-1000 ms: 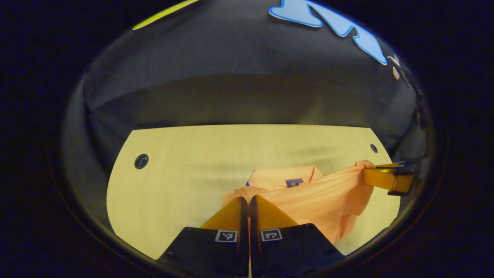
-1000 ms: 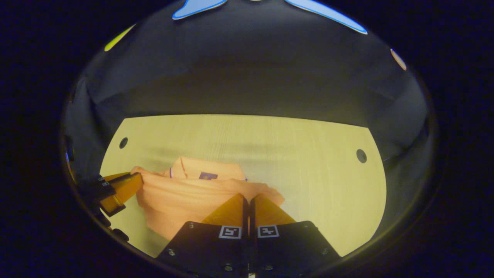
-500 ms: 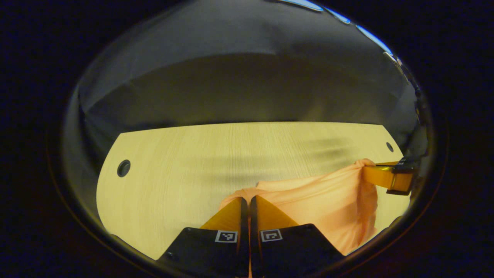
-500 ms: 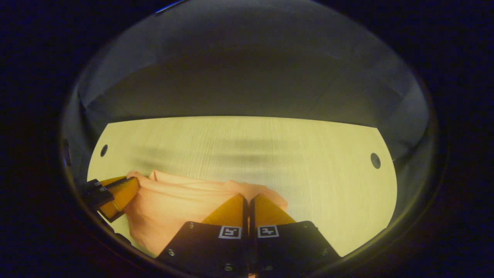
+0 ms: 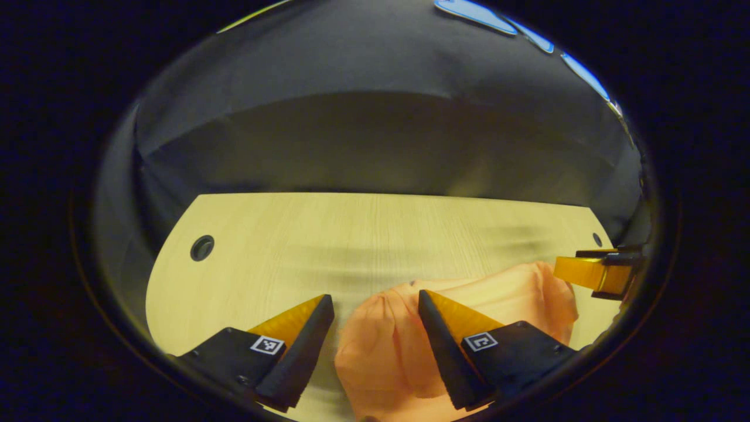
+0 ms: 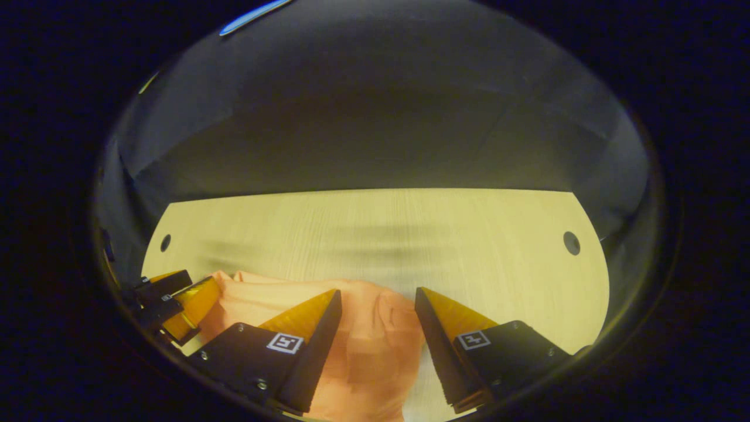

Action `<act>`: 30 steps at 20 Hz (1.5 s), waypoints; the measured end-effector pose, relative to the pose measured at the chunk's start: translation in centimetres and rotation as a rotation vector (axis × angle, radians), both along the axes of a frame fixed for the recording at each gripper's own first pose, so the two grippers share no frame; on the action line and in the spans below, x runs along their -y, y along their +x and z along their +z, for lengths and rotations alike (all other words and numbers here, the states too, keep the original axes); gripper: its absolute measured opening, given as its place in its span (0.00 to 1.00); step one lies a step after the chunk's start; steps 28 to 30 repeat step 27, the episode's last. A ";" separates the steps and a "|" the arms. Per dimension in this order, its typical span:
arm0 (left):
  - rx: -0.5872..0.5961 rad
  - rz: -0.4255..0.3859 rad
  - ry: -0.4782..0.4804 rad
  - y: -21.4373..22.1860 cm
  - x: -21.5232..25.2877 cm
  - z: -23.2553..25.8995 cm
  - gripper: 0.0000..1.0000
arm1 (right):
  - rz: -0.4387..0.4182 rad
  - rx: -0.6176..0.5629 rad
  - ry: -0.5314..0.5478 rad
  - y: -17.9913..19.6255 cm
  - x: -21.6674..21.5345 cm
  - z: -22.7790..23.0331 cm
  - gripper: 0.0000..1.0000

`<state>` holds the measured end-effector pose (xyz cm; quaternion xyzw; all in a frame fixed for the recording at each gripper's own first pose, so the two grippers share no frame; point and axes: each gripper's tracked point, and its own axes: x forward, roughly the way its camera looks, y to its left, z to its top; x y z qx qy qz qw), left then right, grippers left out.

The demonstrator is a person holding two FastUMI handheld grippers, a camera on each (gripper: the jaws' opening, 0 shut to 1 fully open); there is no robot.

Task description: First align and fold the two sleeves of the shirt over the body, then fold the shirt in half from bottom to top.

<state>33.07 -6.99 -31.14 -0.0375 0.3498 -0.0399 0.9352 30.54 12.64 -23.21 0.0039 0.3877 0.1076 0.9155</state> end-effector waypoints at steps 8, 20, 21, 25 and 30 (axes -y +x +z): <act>0.137 0.017 0.011 -4.4 -2.8 10.8 0.94 | 0.012 0.250 0.056 -5.9 0.6 12.5 0.87; 0.418 -0.041 -0.023 -21.0 -0.5 31.7 0.95 | -0.042 0.501 0.135 -21.0 5.9 26.5 0.90; 0.434 -0.040 -0.016 -21.8 -0.6 32.5 0.94 | -0.047 0.520 0.137 -21.8 6.3 27.1 0.89; 0.511 -0.044 -0.017 -24.4 0.0 35.5 0.94 | -0.063 0.622 0.137 -23.4 7.8 29.6 0.90; 0.545 -0.053 0.001 -25.2 0.4 36.8 0.94 | -0.060 0.657 0.142 -23.9 7.7 30.5 0.90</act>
